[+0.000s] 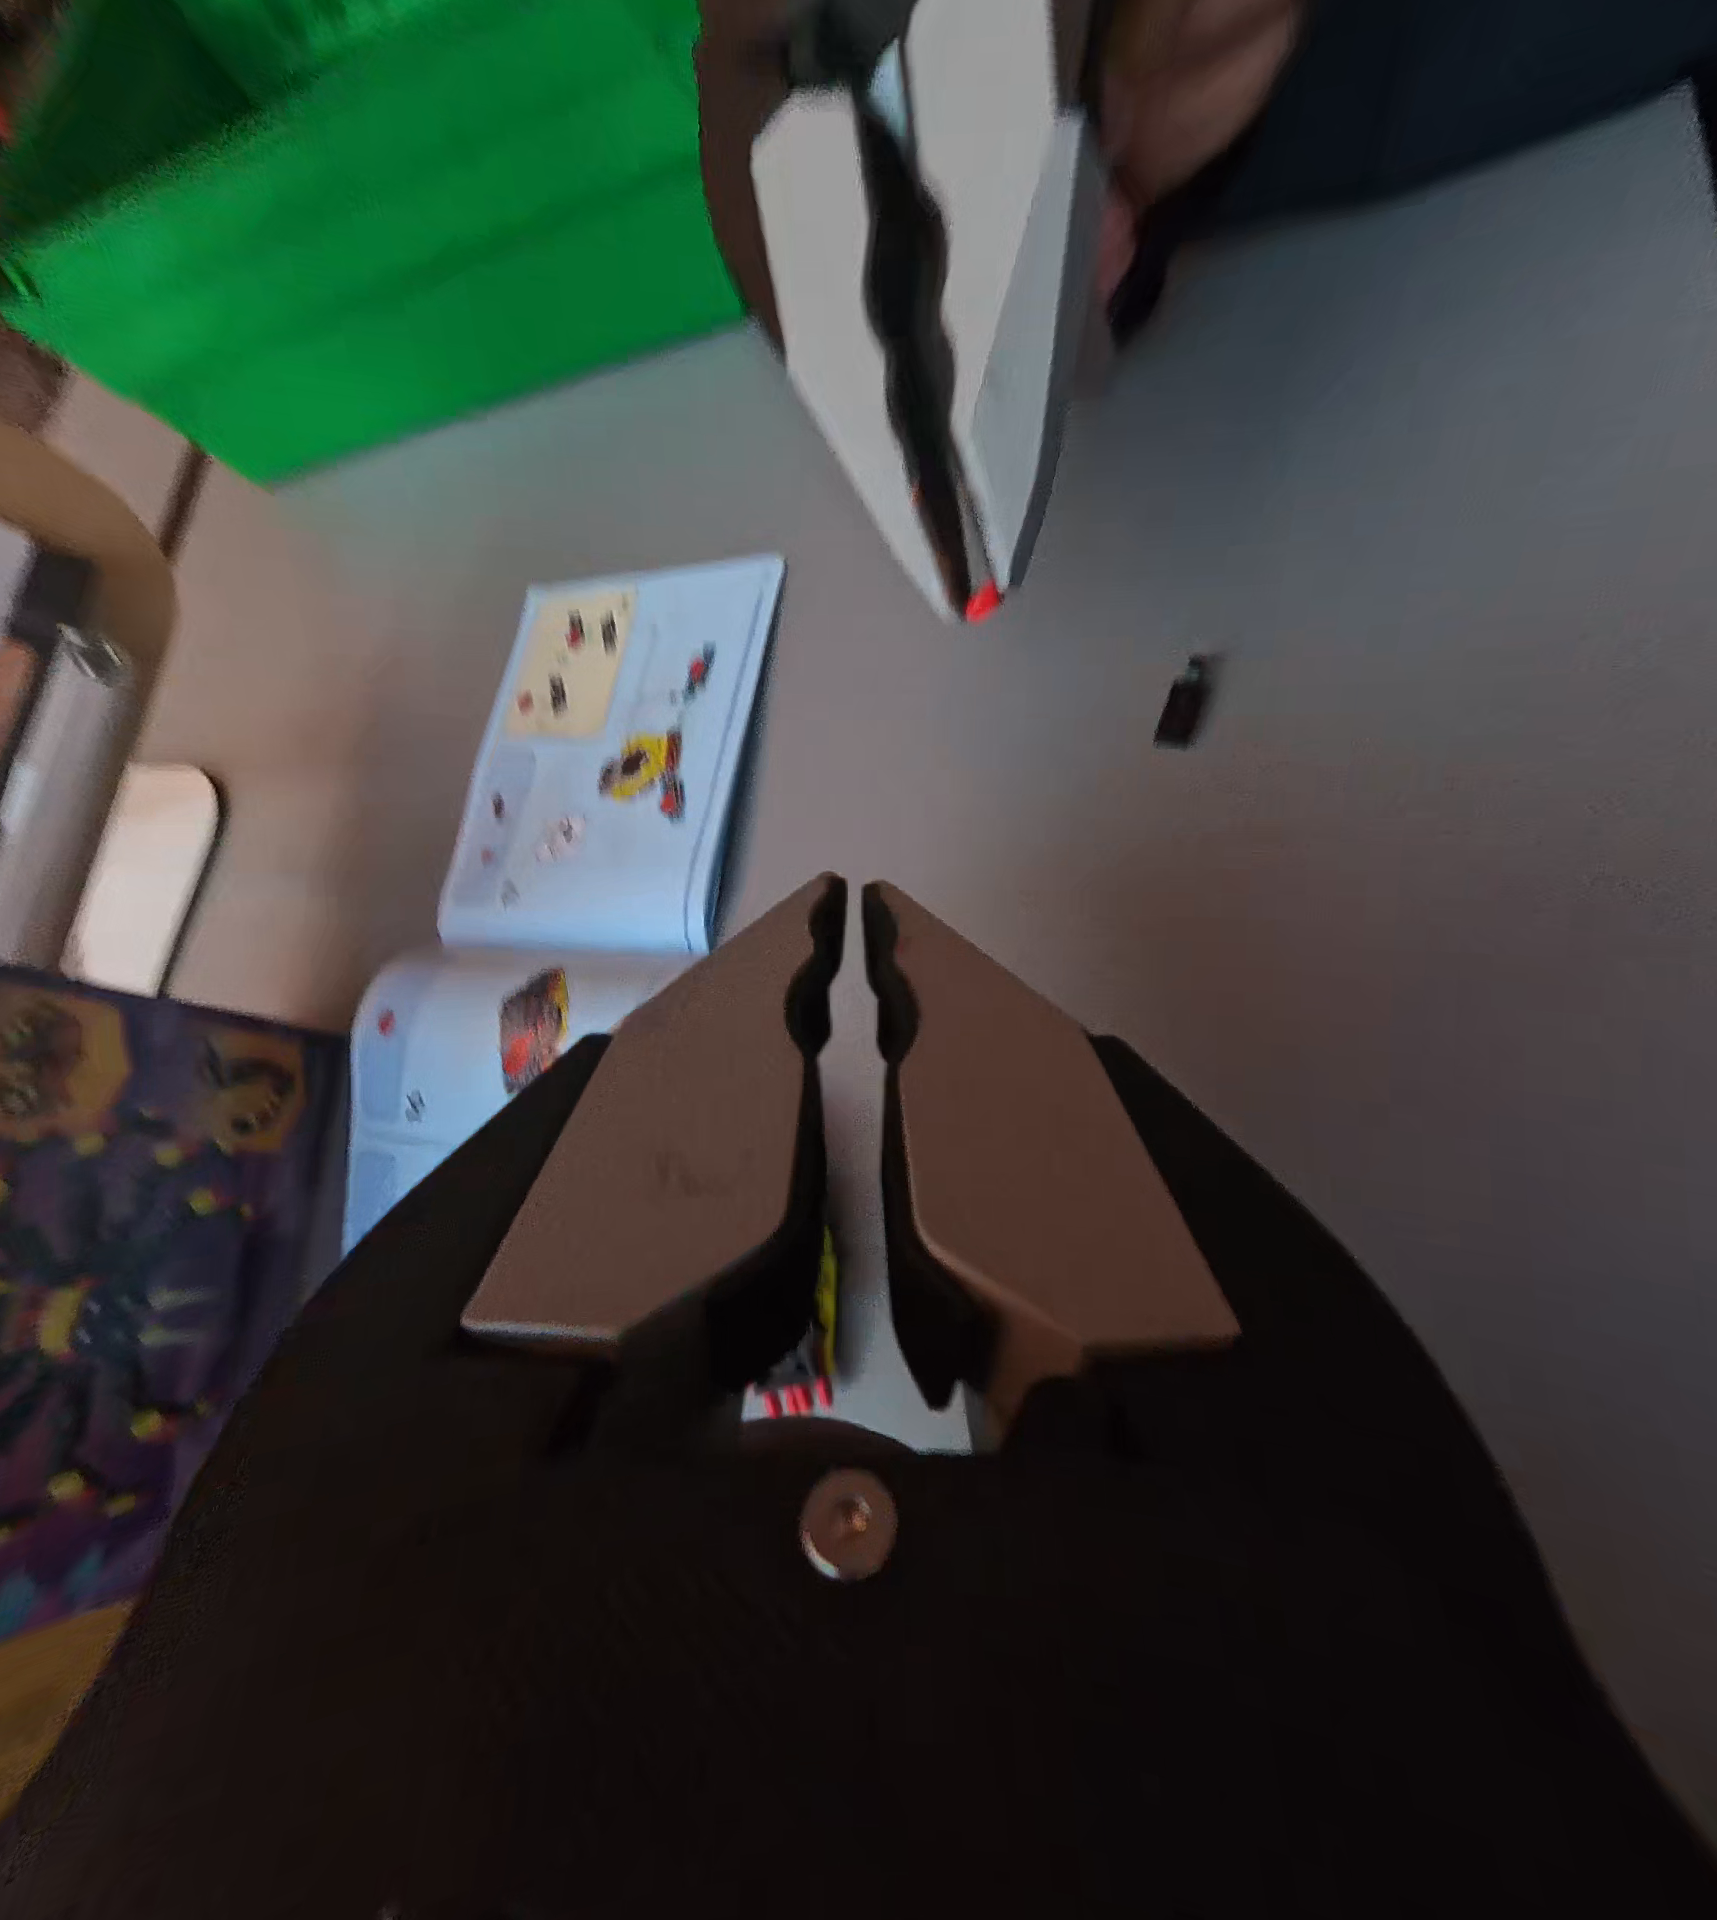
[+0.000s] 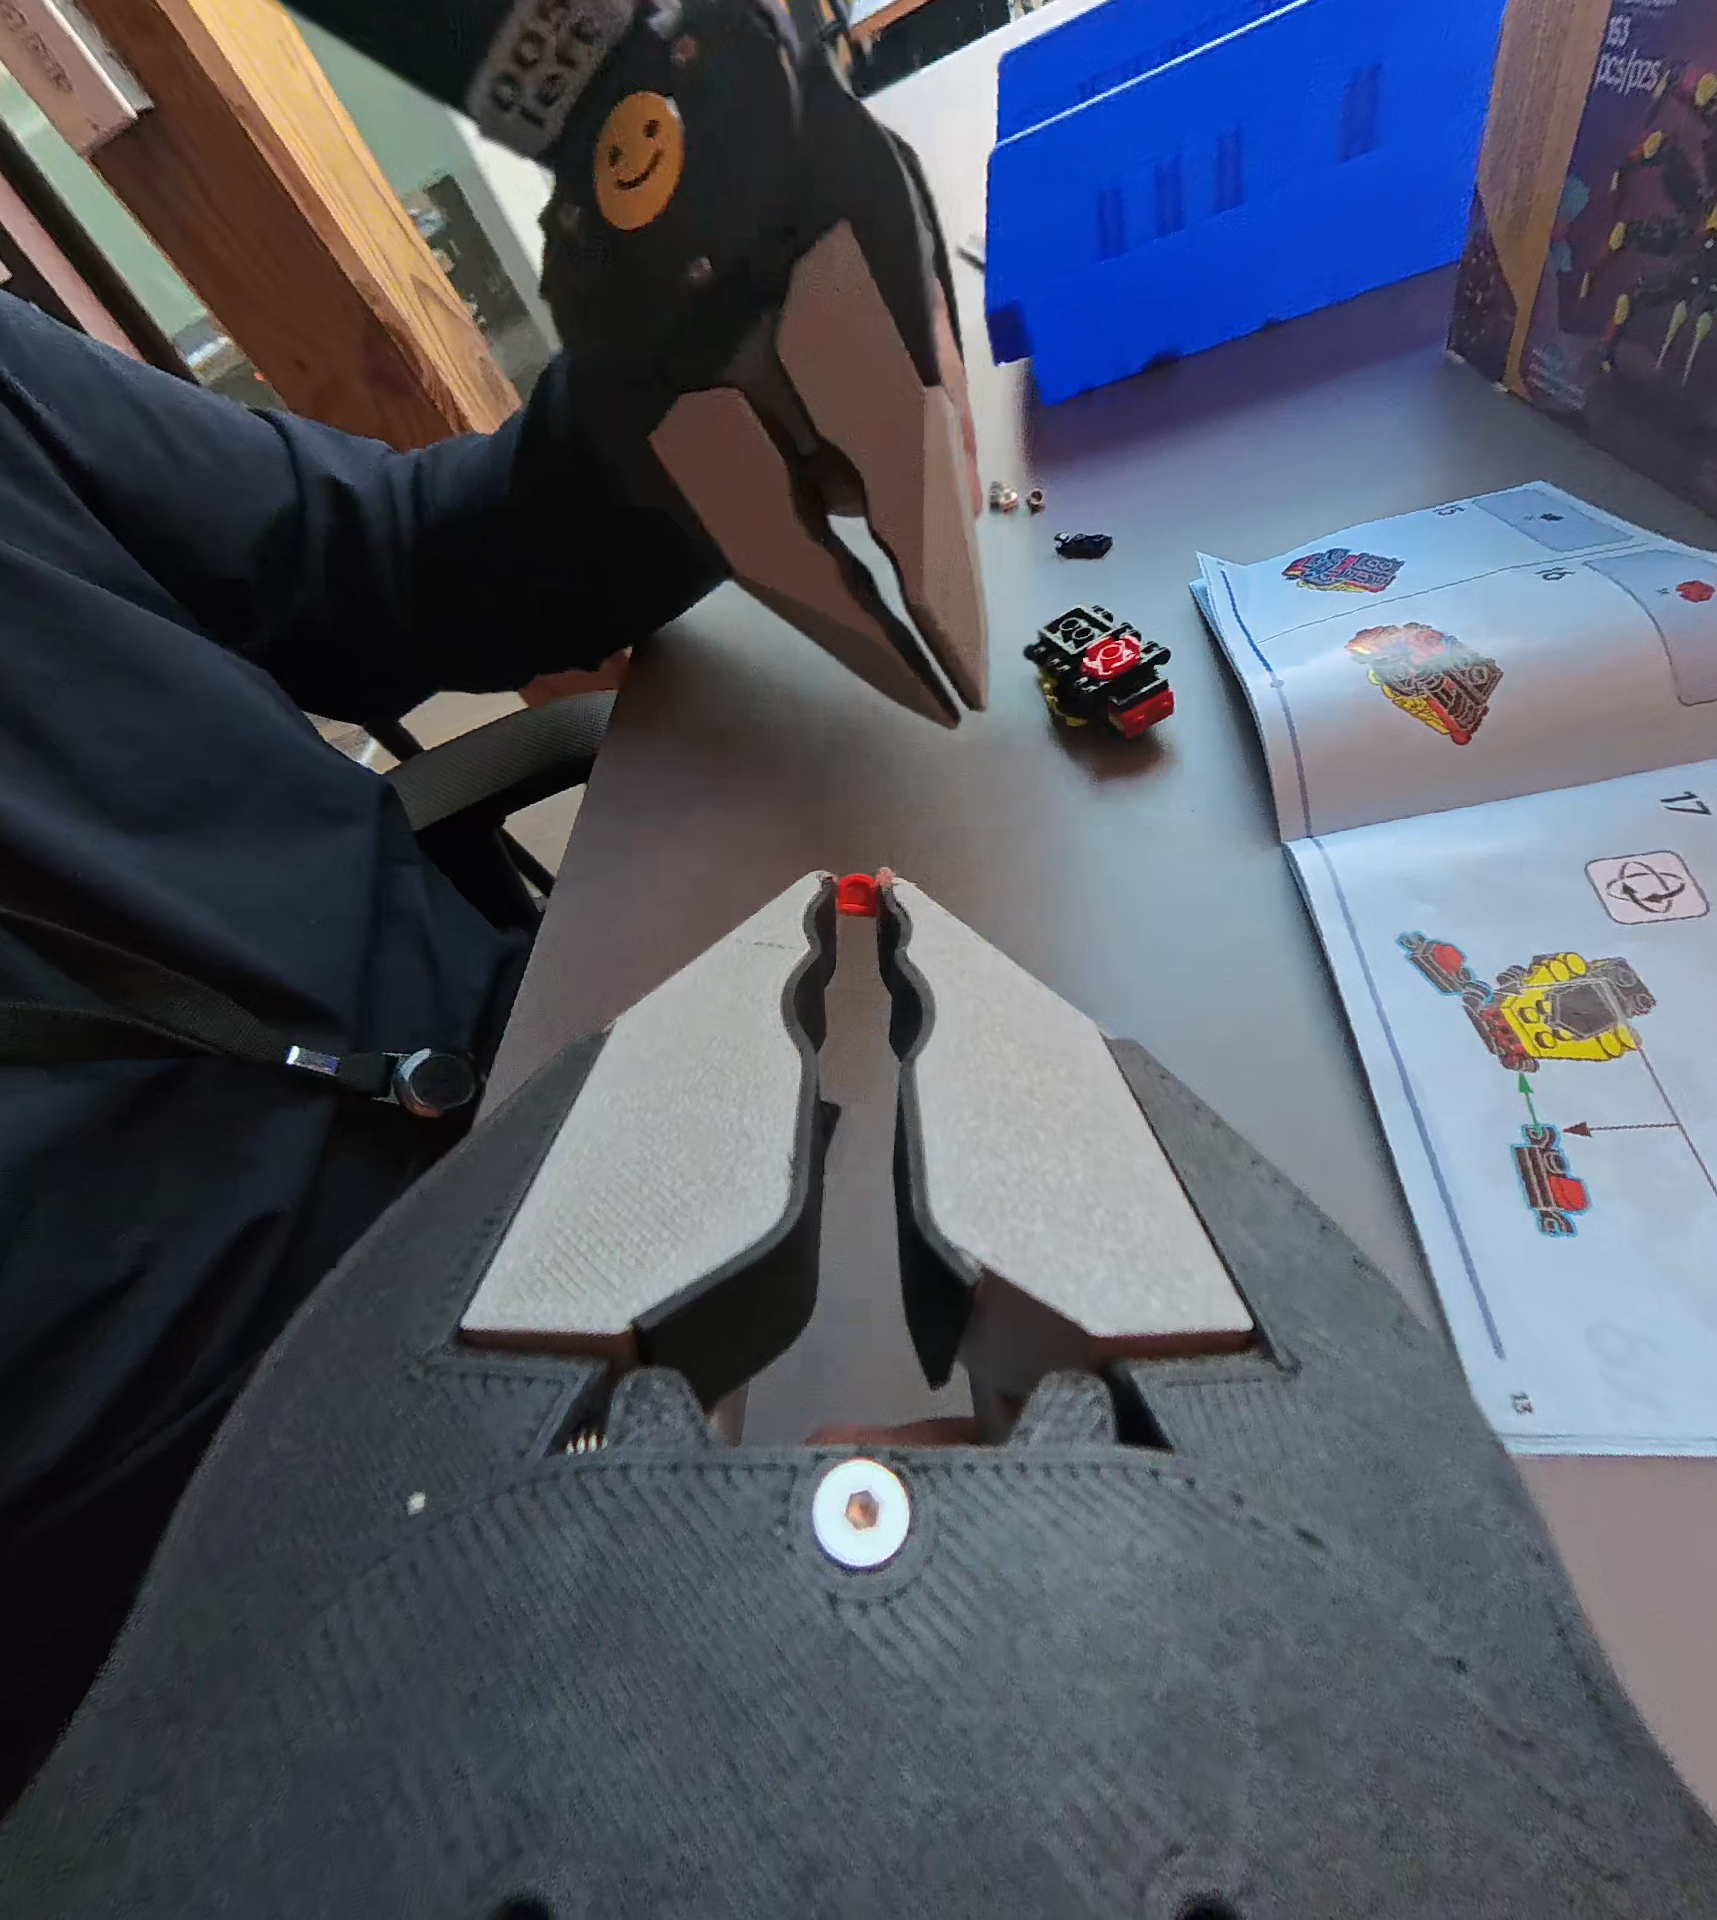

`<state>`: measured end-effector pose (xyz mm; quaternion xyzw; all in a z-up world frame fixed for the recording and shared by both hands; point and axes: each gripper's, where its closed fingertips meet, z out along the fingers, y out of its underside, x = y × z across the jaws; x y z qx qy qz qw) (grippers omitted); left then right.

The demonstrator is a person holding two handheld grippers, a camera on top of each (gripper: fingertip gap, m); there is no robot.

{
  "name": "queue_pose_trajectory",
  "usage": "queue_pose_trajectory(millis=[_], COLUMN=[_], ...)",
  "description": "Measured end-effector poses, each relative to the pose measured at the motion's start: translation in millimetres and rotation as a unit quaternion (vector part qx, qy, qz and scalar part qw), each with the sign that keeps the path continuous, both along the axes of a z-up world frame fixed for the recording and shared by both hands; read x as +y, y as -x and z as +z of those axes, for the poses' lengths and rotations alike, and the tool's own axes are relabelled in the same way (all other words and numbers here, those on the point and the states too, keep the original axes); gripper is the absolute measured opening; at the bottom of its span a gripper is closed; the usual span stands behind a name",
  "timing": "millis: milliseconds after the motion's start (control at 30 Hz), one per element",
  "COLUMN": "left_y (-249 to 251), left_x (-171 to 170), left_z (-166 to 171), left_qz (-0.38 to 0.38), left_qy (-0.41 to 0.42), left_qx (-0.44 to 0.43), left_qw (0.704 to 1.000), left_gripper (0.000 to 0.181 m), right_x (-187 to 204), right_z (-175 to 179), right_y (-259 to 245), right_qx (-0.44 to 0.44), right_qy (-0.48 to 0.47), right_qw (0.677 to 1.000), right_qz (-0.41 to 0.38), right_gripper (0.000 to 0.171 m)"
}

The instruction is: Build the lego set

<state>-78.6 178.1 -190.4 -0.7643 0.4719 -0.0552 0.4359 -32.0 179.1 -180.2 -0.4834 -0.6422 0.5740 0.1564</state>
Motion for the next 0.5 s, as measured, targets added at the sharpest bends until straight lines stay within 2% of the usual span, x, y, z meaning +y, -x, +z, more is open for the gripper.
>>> queue_pose_trajectory(millis=[33,100,233,367,500], left_y=[-11,-33,-62,-66,-66], left_x=[4,7,0,0,-1], left_z=[9,17,14,20,18], left_qz=[-0.008,-0.037,-0.11,-0.12,-0.126], left_qy=[-0.036,-0.085,-0.119,-0.173,-0.191], left_qx=[0.002,0.006,0.004,0.005,0.014], left_qw=[0.999,0.996,0.987,0.978,0.973], left_gripper=[0.005,0.01,0.009,0.007,0.004], right_x=[-2,-5,-8,-9,-10], right_z=[1,4,8,12,11], right_y=[0,-1,-5,-7,-6], right_qx=[-0.002,-0.004,-0.011,-0.024,-0.037], right_qy=[0.012,0.038,0.089,0.148,0.179], right_qw=[1.0,0.999,0.995,0.987,0.982], right_qz=[0.005,0.016,0.034,0.048,0.051], right_gripper=[0.004,0.004,0.004,0.004,0.004])
